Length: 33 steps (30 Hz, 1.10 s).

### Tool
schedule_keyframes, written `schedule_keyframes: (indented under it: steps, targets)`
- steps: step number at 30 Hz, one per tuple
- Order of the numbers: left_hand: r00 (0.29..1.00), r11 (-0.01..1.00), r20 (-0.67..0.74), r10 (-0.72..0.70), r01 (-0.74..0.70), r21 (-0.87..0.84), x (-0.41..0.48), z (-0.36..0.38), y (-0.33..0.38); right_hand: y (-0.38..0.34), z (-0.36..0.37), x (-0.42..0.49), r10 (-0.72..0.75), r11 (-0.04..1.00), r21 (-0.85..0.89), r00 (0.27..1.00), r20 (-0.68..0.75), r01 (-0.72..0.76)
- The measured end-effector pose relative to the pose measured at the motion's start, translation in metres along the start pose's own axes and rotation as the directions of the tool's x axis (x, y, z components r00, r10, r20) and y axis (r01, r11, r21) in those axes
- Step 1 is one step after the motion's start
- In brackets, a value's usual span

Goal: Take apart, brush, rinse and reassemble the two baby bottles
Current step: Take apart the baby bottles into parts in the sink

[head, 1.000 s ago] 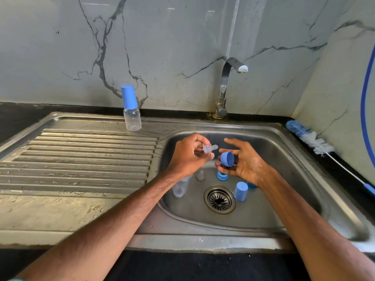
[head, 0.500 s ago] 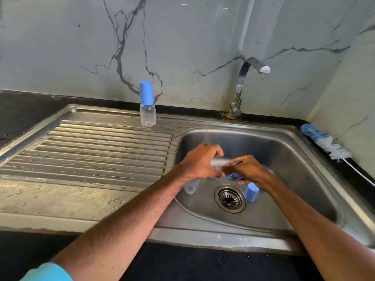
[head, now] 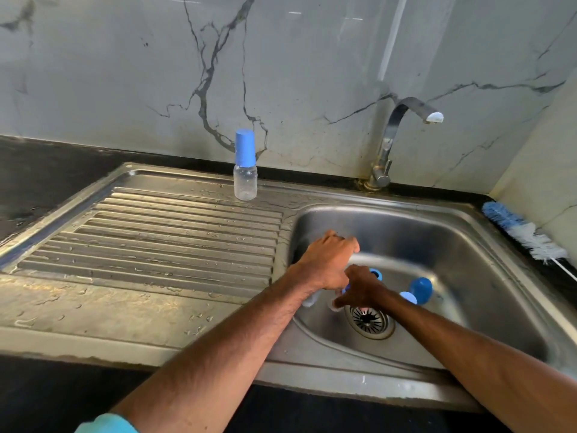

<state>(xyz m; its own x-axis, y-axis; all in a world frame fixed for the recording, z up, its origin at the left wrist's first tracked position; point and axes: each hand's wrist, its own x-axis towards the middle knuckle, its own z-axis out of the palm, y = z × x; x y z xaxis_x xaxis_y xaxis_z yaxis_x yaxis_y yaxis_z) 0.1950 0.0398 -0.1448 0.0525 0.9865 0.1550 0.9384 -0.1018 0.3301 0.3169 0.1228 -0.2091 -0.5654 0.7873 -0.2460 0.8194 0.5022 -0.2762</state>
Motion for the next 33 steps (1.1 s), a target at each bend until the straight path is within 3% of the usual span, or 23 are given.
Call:
schedule_keyframes:
  steps: [8, 12, 14, 16, 18, 21, 25, 33]
  targets:
    - [1.0, 1.0, -0.01, -0.004, 0.004, -0.016, 0.0, 0.003, 0.004, -0.002, -0.003, -0.005, 0.007, 0.998, 0.069, 0.998, 0.068, -0.012]
    - [1.0, 0.999, -0.008, 0.028, -0.028, -0.034, 0.002, 0.004, 0.004, 0.002, -0.021, -0.013, 0.079, 0.997, -0.021, 0.99, 0.118, -0.077]
    - [0.998, 0.996, 0.015, 0.056, -0.055, -0.064, 0.003, 0.006, 0.005, 0.013, -0.031, -0.015, 0.118, 0.98, 0.146, 0.987, 0.107, -0.133]
    - [0.996, 0.992, 0.029, 0.085, -0.082, -0.095, 0.004, 0.008, 0.009, 0.027, -0.043, -0.02, 0.144, 0.884, 0.437, 0.986, 0.09, -0.169]
    - [0.992, 0.981, 0.001, 0.129, -0.128, -0.144, 0.005, 0.009, 0.016, 0.04, -0.054, -0.029, 0.139, 0.704, 0.686, 0.983, 0.118, -0.182]
    - [0.978, 0.947, -0.06, 0.198, -0.206, -0.248, 0.008, 0.011, 0.026, 0.059, -0.065, -0.046, 0.066, 0.479, 0.862, 0.987, 0.149, -0.163]
    - [0.961, 0.896, -0.088, 0.263, -0.277, -0.348, 0.011, 0.015, 0.039, 0.076, -0.073, -0.069, -0.076, 0.443, 0.889, 0.984, 0.164, -0.114]
    - [0.946, 0.895, -0.188, 0.264, -0.313, -0.317, 0.016, 0.02, 0.04, 0.081, -0.079, -0.075, -0.289, 0.439, 0.893, 0.927, 0.238, -0.093]
